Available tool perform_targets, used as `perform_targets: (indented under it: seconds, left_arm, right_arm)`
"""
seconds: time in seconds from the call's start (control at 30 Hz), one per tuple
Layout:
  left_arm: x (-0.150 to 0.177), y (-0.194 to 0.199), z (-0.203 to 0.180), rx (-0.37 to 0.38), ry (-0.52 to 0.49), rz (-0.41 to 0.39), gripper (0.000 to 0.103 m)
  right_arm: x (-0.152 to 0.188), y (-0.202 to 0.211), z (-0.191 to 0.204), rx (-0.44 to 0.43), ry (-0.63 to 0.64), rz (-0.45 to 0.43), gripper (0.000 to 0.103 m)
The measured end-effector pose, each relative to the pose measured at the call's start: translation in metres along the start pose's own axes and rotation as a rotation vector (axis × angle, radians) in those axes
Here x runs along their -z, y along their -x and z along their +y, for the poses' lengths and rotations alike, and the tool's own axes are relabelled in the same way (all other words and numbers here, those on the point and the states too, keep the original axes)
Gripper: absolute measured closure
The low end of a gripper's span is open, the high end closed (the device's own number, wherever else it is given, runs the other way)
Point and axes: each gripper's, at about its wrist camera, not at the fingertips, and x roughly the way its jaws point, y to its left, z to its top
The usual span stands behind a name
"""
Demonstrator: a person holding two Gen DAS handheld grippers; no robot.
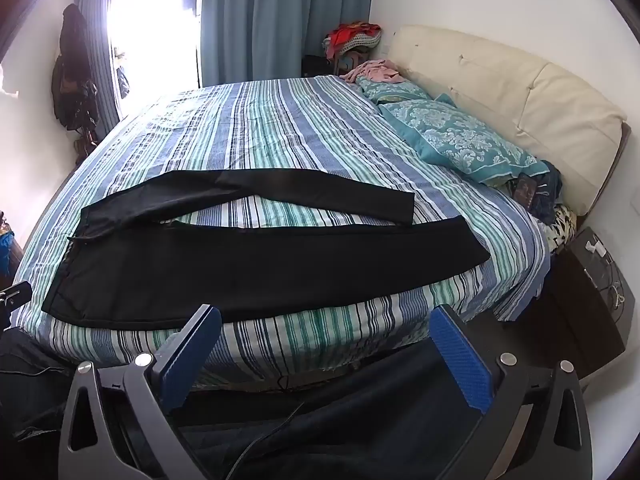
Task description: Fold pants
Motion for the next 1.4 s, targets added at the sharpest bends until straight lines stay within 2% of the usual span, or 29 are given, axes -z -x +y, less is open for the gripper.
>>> perform_targets:
  seconds: [0.23, 0.37, 1.4]
  left_arm:
    - [-0.001, 0.002, 0.009, -0.019, -0.011, -0.009, 0.001]
    - [0.001, -0.001, -0.003, -0.048, -0.028, -0.014, 0.001]
    - [0.006, -0.007, -0.017, -0.054, -0.083, -0.005, 0.001]
  right_arm:
    - [0.0, 0.003, 0.004, 0.003, 0.022, -0.01, 0.0]
    - [-0.002, -0.001, 0.008, -0.004, 0.033, -0.004, 0.0]
    - [0.001, -0.003, 0.026, -0.008, 0.09, -0.01, 0.0]
